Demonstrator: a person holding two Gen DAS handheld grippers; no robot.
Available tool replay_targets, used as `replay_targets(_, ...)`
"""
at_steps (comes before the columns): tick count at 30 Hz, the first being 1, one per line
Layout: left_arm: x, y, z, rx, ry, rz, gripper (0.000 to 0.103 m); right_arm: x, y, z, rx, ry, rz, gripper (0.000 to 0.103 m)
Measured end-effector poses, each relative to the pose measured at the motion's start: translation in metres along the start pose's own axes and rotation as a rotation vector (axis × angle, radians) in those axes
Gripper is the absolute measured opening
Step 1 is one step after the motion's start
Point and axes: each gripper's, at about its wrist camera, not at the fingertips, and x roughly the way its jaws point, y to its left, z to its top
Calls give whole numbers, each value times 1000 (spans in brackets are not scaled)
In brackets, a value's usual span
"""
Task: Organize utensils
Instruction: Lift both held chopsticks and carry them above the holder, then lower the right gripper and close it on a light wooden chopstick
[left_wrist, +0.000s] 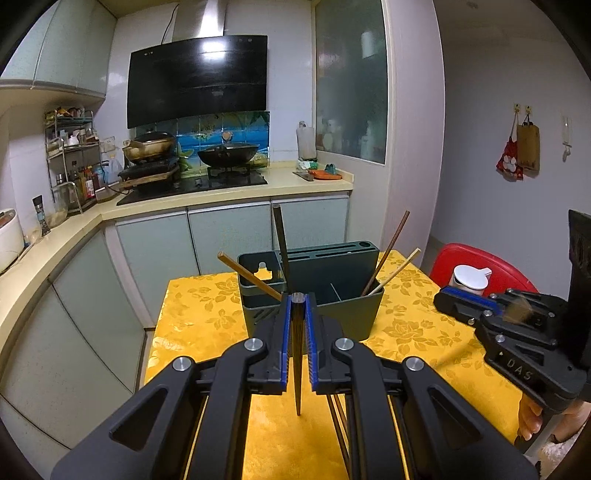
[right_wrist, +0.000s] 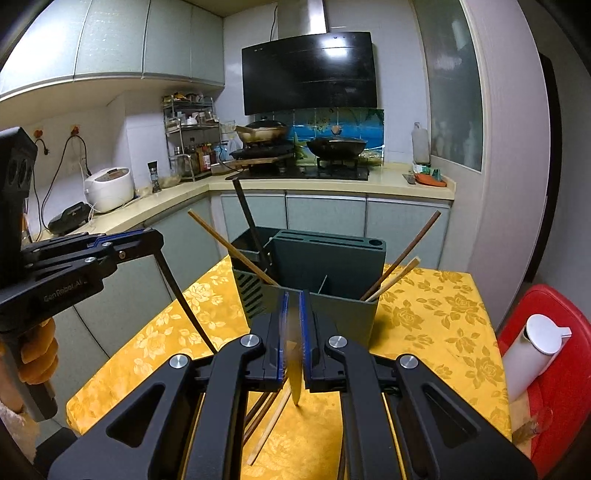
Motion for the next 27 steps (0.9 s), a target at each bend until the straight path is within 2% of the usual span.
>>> replay_targets(4,4,0,7,-7,17,-8,7,-2,-3,10,-6,-2,-9,5)
replay_targets(10,-1,-3,14,-7,7,-17,7,1,-11,20,16,32,19,4)
replay_targets(17,-5,-5,12,1,-3,-26,7,-8,-15,21,11,30,26,4)
replay_targets(21,-4,-4,5,-1,5,-25,7,-12,-25,5,7,51,33,4)
replay_targets(27,-5,1,-1,-12,7,-11,7,-17,-48,-43,31,109,41,4)
